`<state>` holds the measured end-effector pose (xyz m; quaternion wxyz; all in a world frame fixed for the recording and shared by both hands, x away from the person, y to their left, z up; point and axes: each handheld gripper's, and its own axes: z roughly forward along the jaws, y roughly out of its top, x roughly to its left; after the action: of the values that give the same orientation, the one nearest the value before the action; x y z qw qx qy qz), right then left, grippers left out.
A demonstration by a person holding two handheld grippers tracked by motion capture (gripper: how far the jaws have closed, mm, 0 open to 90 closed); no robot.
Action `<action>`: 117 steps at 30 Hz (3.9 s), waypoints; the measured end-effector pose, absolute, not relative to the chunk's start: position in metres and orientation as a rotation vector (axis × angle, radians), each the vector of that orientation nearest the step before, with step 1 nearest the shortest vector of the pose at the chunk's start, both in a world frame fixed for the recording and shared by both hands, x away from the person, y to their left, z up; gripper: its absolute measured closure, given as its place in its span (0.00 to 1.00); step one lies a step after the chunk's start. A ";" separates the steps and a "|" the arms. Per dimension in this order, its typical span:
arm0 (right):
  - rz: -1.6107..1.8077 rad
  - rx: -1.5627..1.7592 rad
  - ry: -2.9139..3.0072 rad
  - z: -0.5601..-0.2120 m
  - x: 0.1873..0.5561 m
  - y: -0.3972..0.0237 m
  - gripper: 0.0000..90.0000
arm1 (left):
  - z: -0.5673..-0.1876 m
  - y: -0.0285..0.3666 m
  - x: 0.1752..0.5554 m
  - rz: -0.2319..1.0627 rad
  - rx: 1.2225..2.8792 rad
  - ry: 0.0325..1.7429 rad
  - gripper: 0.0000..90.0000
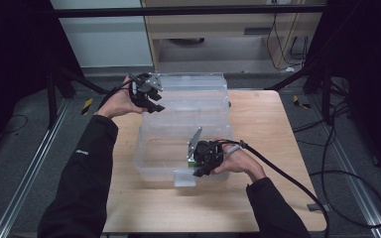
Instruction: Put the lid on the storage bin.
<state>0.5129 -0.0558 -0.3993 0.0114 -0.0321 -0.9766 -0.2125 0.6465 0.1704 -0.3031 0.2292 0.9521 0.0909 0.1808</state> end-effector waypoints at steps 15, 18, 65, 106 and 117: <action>-0.662 -0.107 -3.049 -0.399 0.512 -0.056 0.81 | -0.305 0.166 0.646 0.483 2.657 0.236 0.81; -0.665 -0.107 -3.052 -0.399 0.512 -0.056 0.81 | -0.305 0.164 0.645 0.496 2.662 0.222 0.83; -0.695 -0.142 -3.066 -0.400 0.509 -0.057 0.81 | -0.290 0.154 0.616 0.484 2.729 0.085 0.98; -0.693 -0.135 -3.088 -0.400 0.501 -0.057 0.81 | -0.295 0.166 0.545 0.504 2.691 0.085 0.99; -0.701 -0.123 -3.110 -0.400 0.500 -0.058 0.80 | -0.299 0.167 0.533 0.520 2.696 0.096 0.98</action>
<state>0.5002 -0.0577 -0.3997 -0.0243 -0.0386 -0.9745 -0.2196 0.5331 0.1668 -0.2985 0.1959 0.9623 0.0343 0.1856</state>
